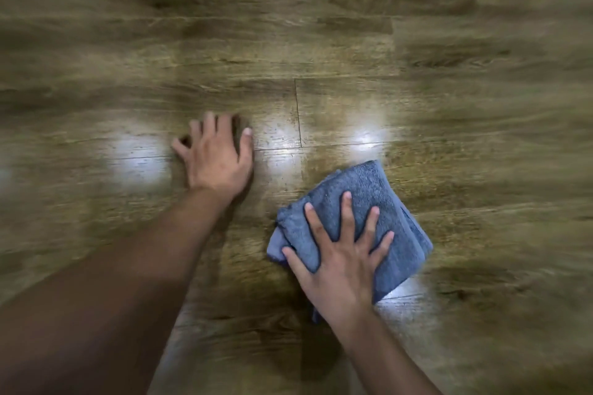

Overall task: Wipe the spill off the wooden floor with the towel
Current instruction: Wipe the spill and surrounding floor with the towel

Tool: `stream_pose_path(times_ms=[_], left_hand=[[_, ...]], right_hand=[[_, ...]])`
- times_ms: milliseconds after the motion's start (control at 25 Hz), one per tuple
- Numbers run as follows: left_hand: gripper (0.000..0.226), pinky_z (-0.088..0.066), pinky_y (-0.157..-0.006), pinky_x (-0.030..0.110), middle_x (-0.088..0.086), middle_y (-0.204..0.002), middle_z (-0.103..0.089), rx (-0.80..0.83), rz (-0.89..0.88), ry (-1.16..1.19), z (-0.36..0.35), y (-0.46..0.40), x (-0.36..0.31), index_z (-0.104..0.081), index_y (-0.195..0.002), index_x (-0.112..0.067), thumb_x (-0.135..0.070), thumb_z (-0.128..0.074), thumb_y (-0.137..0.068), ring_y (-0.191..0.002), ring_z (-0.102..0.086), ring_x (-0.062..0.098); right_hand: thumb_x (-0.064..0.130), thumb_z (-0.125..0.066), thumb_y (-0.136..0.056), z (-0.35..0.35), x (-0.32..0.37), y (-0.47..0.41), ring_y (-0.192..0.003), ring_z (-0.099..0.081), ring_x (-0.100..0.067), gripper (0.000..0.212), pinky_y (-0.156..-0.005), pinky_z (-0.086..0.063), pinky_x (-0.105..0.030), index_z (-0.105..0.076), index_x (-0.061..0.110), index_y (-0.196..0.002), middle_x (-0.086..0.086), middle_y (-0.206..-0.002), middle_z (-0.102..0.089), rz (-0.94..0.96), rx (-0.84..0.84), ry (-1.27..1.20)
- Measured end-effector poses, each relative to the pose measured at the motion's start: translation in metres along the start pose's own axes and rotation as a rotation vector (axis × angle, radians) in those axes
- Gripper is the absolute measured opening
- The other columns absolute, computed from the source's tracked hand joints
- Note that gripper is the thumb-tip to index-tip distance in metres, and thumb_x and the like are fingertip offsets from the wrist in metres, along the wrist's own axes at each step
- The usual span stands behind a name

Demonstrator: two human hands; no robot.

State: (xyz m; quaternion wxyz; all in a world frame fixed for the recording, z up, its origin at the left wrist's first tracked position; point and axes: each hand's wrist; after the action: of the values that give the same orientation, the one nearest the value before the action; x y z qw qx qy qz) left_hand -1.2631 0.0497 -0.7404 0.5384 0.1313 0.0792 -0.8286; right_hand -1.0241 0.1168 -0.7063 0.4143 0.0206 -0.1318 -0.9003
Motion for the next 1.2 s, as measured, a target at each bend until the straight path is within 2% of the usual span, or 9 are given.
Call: stream_pose_path(times_ms=[160, 280, 480, 600, 760, 880, 1000, 1080, 1200], left_hand=[[0.05, -0.023, -0.108, 0.066, 0.01, -0.151, -0.041, -0.101, 0.107, -0.069, -0.007, -0.034, 0.038, -0.052, -0.135, -0.024, -0.052, -0.038, -0.096, -0.14, -0.033, 0.033], [0.049, -0.024, -0.109, 0.065, 0.012, -0.151, -0.043, -0.124, 0.104, -0.1, -0.01, -0.03, 0.038, -0.052, -0.135, -0.025, -0.049, -0.043, -0.094, -0.141, -0.033, 0.033], [0.05, -0.024, -0.11, 0.062, 0.006, -0.156, -0.042, -0.102, 0.109, -0.081, -0.005, -0.033, 0.035, -0.053, -0.138, -0.026, -0.047, -0.046, -0.094, -0.145, -0.032, 0.032], [0.049, -0.022, -0.112, 0.062, 0.005, -0.157, -0.041, -0.096, 0.109, -0.096, -0.004, -0.031, 0.035, -0.053, -0.138, -0.027, -0.047, -0.046, -0.094, -0.147, -0.03, 0.03], [0.049, -0.02, -0.113, 0.062, 0.005, -0.157, -0.04, -0.094, 0.101, -0.094, -0.005, -0.03, 0.033, -0.054, -0.138, -0.027, -0.047, -0.046, -0.094, -0.147, -0.029, 0.03], [0.049, -0.018, -0.113, 0.061, 0.005, -0.157, -0.04, -0.088, 0.104, -0.083, -0.002, -0.031, 0.035, -0.054, -0.138, -0.027, -0.048, -0.043, -0.095, -0.147, -0.028, 0.03], [0.048, -0.017, -0.114, 0.061, 0.005, -0.157, -0.041, -0.087, 0.098, -0.085, -0.004, -0.032, 0.034, -0.055, -0.138, -0.026, -0.046, -0.042, -0.096, -0.147, -0.029, 0.03], [0.047, -0.019, -0.115, 0.063, 0.007, -0.156, -0.042, -0.09, 0.093, -0.067, -0.002, -0.032, 0.035, -0.055, -0.137, -0.025, -0.044, -0.042, -0.097, -0.147, -0.03, 0.032], [0.046, -0.02, -0.114, 0.063, 0.008, -0.155, -0.043, -0.088, 0.091, -0.069, -0.002, -0.033, 0.035, -0.056, -0.137, -0.024, -0.043, -0.041, -0.097, -0.146, -0.031, 0.032]], right_hand=[[0.075, -0.044, -0.079, -0.015, 0.012, -0.022, -0.143, -0.014, -0.06, 0.074, -0.103, -0.012, -0.082, -0.04, 0.047, -0.148, -0.015, -0.164, -0.02, 0.042, -0.091, 0.017], [0.074, -0.041, -0.075, -0.012, 0.032, -0.064, -0.143, -0.012, -0.06, 0.078, -0.103, -0.011, -0.083, -0.039, 0.047, -0.148, -0.014, -0.164, -0.019, -0.016, -0.127, 0.017], [0.076, -0.033, -0.077, 0.017, 0.081, -0.185, -0.145, -0.009, -0.056, 0.074, -0.106, -0.008, -0.081, -0.036, 0.051, -0.147, -0.01, -0.165, -0.014, -0.053, -0.151, -0.008], [0.076, -0.039, -0.082, 0.031, 0.1, -0.249, -0.147, -0.006, -0.054, 0.07, -0.107, -0.003, -0.079, -0.035, 0.052, -0.147, -0.006, -0.167, -0.012, -0.043, -0.179, -0.032], [0.073, -0.041, -0.088, 0.043, 0.108, -0.295, -0.148, -0.004, -0.05, 0.065, -0.109, -0.004, -0.078, -0.036, 0.05, -0.148, 0.003, -0.167, -0.009, 0.07, -0.166, -0.004], [0.067, -0.047, -0.09, 0.045, 0.101, -0.287, -0.151, -0.001, -0.045, 0.058, -0.111, -0.002, -0.076, -0.045, 0.049, -0.144, 0.012, -0.167, -0.01, 0.132, -0.157, -0.079], [0.064, -0.047, -0.088, 0.041, 0.083, -0.249, -0.152, 0.002, -0.043, 0.055, -0.113, -0.001, -0.073, -0.05, 0.048, -0.141, 0.015, -0.167, -0.011, 0.282, -0.131, -0.115], [0.063, -0.044, -0.085, 0.033, 0.066, -0.206, -0.151, -0.002, -0.045, 0.059, -0.113, -0.005, -0.074, -0.052, 0.047, -0.141, 0.013, -0.167, -0.015, 0.384, -0.134, -0.069], [0.058, -0.053, -0.08, 0.012, 0.036, -0.13, -0.149, -0.011, -0.05, 0.063, -0.109, -0.012, -0.077, -0.055, 0.041, -0.14, 0.005, -0.166, -0.023, 0.475, -0.157, -0.04]])
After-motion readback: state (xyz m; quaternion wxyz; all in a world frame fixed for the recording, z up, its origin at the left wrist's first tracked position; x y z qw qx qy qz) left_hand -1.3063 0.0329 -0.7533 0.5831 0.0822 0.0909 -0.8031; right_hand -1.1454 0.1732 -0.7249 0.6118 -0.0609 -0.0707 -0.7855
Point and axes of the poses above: each hand's wrist, its own y-axis away from the middle knuckle, its own z-axis out of the back of the hand, x = y × z
